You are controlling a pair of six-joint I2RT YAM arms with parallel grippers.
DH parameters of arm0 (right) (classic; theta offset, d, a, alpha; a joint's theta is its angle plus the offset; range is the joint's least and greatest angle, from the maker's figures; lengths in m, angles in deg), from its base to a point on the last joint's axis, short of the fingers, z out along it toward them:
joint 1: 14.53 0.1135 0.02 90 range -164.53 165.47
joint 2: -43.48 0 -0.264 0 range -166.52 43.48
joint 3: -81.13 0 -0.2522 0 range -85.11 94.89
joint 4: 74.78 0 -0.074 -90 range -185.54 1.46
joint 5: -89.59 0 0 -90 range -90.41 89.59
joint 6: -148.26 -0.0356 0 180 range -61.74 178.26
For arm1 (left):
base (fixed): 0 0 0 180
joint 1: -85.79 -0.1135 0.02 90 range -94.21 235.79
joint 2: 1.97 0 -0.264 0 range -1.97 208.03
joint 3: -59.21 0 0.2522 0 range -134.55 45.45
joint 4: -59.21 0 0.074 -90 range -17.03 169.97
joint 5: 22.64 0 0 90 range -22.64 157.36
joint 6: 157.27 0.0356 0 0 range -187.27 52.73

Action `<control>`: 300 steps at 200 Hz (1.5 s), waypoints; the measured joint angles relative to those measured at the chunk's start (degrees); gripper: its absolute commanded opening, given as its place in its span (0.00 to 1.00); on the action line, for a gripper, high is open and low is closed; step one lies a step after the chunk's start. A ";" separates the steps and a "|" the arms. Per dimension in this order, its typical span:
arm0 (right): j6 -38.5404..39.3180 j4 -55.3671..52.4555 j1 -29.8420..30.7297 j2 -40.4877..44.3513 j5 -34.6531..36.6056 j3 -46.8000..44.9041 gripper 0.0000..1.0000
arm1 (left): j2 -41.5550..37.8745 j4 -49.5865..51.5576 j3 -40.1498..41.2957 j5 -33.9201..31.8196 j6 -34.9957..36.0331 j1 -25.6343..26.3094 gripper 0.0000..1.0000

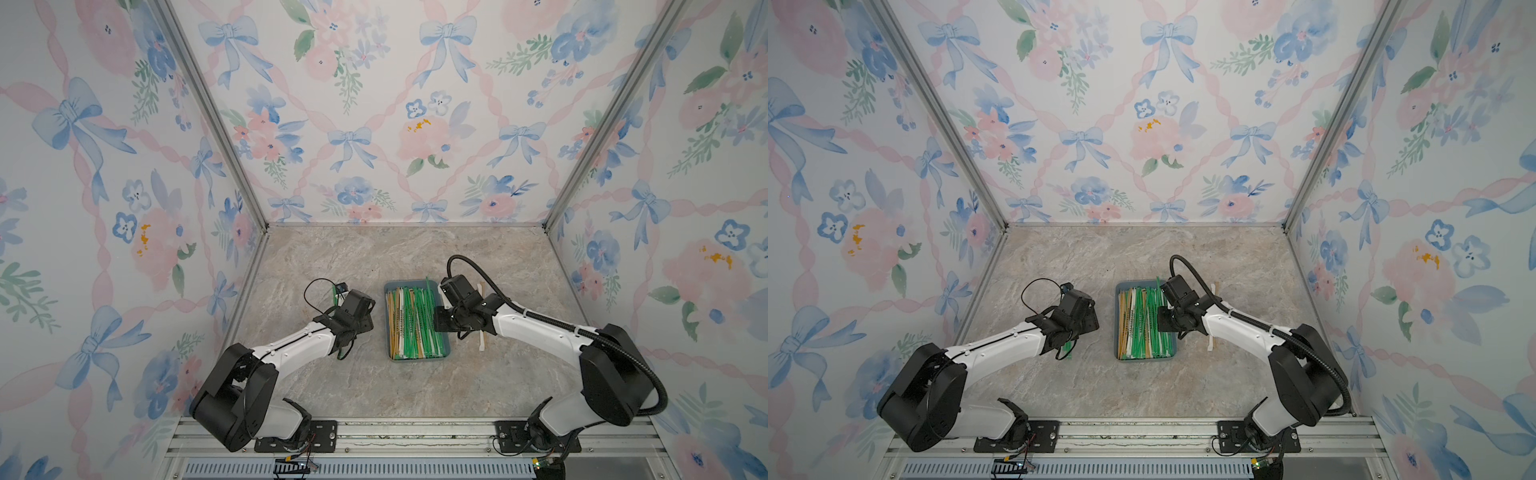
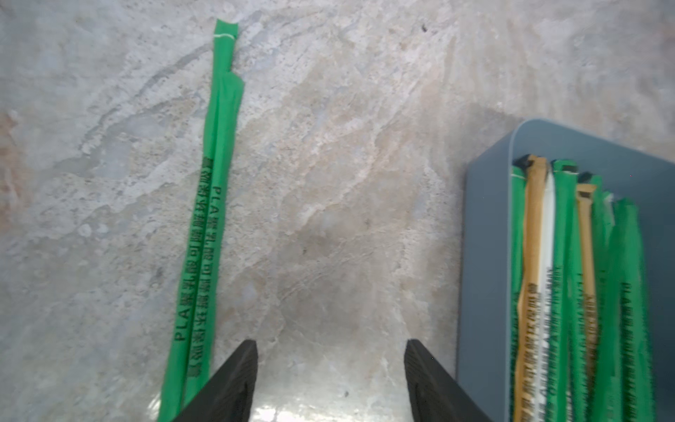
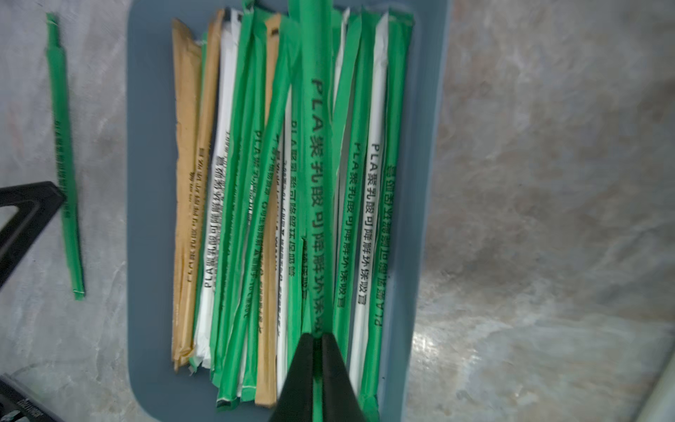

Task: Put the straws into the storage box
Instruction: Place the straw in the storage box, then pick up the straw from the center of the board.

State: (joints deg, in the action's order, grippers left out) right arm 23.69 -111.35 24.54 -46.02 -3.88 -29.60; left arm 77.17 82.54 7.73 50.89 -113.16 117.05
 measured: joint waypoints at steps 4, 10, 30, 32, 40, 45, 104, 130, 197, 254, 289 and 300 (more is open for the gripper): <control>-0.26 0.00 0.20 -0.61 0.04 0.00 0.08 | 0.04 0.00 0.22 0.04 0.28 -0.31 0.66; -0.50 -0.07 0.48 -1.31 0.11 0.00 0.08 | 0.13 0.02 0.48 0.11 0.52 -0.68 0.65; -0.92 -0.26 0.87 -2.58 0.87 0.11 0.09 | 0.44 0.04 0.92 0.42 1.22 -1.36 0.62; -0.96 -0.28 0.87 -2.64 0.92 0.11 0.09 | 0.48 0.02 0.94 0.42 1.31 -1.36 0.61; -1.05 -0.42 0.98 -2.78 1.29 0.24 0.09 | 0.61 -0.02 0.98 0.42 1.53 -1.53 0.60; -1.07 -0.52 1.03 -2.80 1.62 0.37 0.09 | 0.68 -0.02 1.03 0.42 1.79 -1.64 0.59; -1.07 -1.27 1.22 -4.46 4.02 2.03 0.11 | 1.31 0.02 1.75 0.33 2.86 -2.97 0.54; -0.39 -2.67 1.40 -5.95 5.03 3.23 0.14 | 1.31 0.50 2.25 -0.33 3.08 -3.04 0.54; 0.76 -4.09 1.70 -7.08 6.49 3.85 0.38 | 1.29 1.55 3.02 -2.43 3.30 -3.19 0.54; 0.92 -4.35 1.92 -7.06 7.17 4.02 0.62 | 0.92 2.60 3.76 -4.00 3.30 -3.19 0.53; 0.94 -4.44 1.92 -6.56 7.19 4.07 0.71 | 0.52 2.84 4.13 -4.35 3.28 -3.23 0.53; 0.90 -4.42 1.92 -5.86 7.19 4.07 0.72 | 0.52 2.84 4.15 -4.37 3.30 -3.23 0.53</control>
State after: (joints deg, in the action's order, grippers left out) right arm 24.59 -115.76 26.47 -51.87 3.32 -25.54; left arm 77.69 85.38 11.89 46.52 -109.86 113.82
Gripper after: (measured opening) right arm 0.707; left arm 0.531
